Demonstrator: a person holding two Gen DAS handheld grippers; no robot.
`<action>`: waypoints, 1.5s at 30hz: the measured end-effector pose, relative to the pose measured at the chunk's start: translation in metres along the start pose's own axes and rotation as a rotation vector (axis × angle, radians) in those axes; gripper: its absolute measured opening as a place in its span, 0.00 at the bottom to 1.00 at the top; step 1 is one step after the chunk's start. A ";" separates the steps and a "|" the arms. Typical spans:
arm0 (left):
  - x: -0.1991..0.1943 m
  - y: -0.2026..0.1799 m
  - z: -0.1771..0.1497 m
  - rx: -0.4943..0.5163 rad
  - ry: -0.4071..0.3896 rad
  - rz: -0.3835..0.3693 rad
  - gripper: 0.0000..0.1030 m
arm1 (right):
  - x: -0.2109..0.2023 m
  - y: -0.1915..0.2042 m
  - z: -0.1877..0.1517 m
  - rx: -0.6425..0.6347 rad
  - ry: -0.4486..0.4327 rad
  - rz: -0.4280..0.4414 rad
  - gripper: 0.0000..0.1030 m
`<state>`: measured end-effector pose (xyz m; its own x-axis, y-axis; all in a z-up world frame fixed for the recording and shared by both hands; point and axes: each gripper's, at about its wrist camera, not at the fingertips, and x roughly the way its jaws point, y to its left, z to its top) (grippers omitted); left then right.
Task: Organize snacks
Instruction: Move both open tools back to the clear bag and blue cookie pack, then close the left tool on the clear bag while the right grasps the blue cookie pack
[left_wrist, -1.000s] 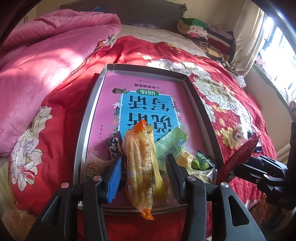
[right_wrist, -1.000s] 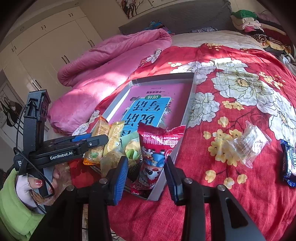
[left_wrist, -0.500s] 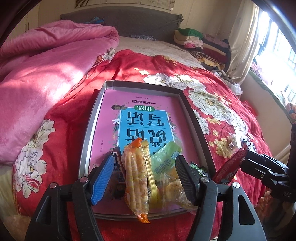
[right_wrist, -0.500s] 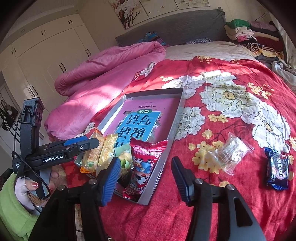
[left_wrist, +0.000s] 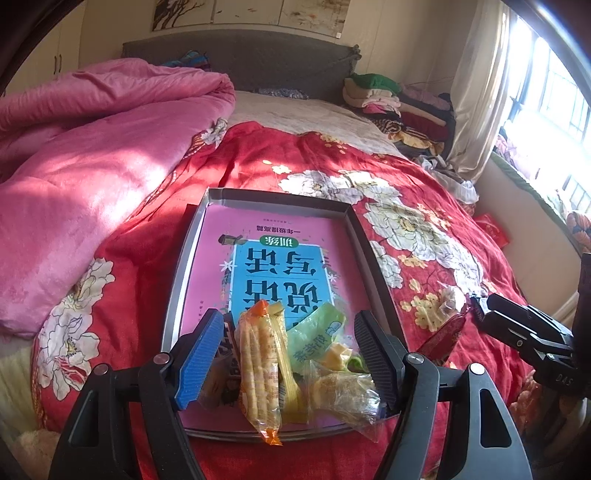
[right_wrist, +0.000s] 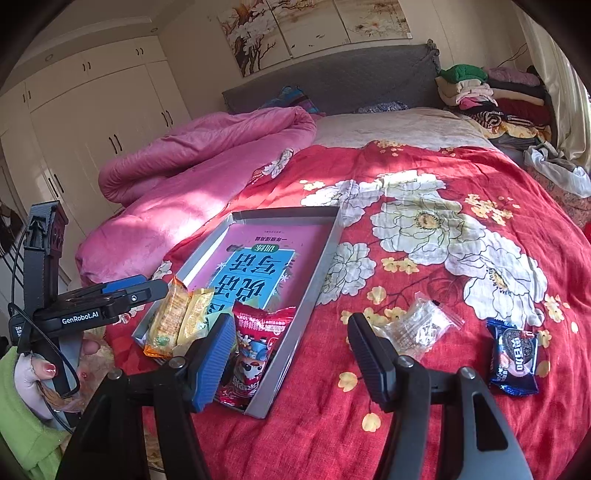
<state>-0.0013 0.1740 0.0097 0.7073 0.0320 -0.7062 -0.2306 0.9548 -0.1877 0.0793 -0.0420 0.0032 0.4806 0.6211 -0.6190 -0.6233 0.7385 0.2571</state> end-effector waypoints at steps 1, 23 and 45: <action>-0.002 -0.004 0.002 0.001 -0.005 -0.009 0.73 | -0.003 -0.002 0.001 -0.004 -0.008 -0.008 0.62; 0.035 -0.194 0.010 0.278 0.128 -0.269 0.73 | -0.059 -0.116 -0.001 0.197 -0.051 -0.266 0.64; 0.160 -0.227 -0.006 0.358 0.333 -0.180 0.71 | 0.009 -0.168 -0.029 0.270 0.219 -0.396 0.64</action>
<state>0.1601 -0.0393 -0.0642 0.4507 -0.1821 -0.8739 0.1593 0.9797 -0.1219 0.1707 -0.1682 -0.0673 0.4887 0.2323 -0.8410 -0.2248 0.9649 0.1359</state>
